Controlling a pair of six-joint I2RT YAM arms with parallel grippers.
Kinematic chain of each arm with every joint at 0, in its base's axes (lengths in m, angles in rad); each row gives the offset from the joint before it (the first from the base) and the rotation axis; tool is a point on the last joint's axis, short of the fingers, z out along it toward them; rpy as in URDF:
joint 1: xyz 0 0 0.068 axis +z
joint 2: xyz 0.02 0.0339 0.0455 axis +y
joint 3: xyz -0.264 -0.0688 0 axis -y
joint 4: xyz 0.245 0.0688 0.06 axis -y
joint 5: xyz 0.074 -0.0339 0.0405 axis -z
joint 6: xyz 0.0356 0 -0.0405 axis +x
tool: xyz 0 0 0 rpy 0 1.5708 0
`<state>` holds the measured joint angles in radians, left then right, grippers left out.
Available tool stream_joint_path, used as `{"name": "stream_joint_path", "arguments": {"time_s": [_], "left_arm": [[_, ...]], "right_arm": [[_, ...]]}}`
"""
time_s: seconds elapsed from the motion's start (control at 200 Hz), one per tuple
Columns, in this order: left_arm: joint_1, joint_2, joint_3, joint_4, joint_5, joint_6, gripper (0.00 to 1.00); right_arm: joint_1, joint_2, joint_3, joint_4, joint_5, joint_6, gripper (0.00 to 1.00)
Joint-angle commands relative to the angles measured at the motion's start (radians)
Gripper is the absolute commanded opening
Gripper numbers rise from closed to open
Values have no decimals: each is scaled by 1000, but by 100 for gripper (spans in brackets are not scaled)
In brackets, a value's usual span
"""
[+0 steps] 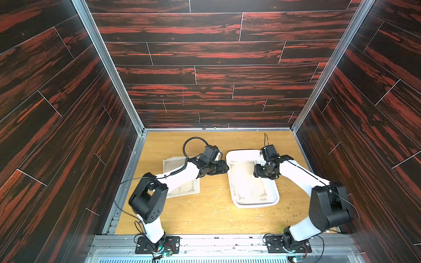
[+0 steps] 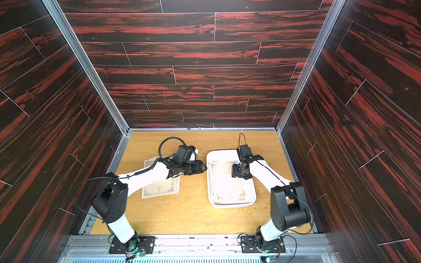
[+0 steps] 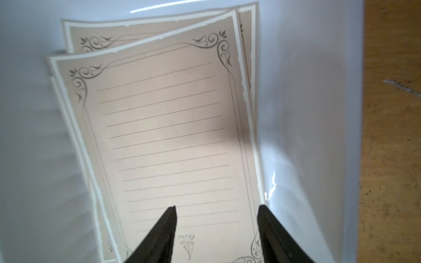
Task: Take out the stationery paper from the storage box
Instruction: Pick up the stationery paper from the storage box.
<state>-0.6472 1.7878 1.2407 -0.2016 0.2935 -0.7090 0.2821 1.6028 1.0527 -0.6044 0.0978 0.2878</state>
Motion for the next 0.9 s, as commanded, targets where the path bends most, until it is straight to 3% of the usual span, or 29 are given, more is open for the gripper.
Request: {"name": "stream_joint_path", "arguments": {"time_s": [0.0,0.08,0.286,0.626,0.897], "left_arm": [[-7,34,40,-21,39,-35,57],[-8,51,48,-19,45,-39,57],[-8,84,66,-30,57,-44,57],[-8,104,75,-45,55,-49,57],[-8,119,98,-55,59,-50,56]], "right_arm": [[-13,45,-15,55,17,3,61],[-19,79,-19,70,37,-7,68],[-29,141,-31,120,34,-12,71],[-41,171,-52,166,-59,14,70],[-40,57,-64,143,-100,32,64]]}}
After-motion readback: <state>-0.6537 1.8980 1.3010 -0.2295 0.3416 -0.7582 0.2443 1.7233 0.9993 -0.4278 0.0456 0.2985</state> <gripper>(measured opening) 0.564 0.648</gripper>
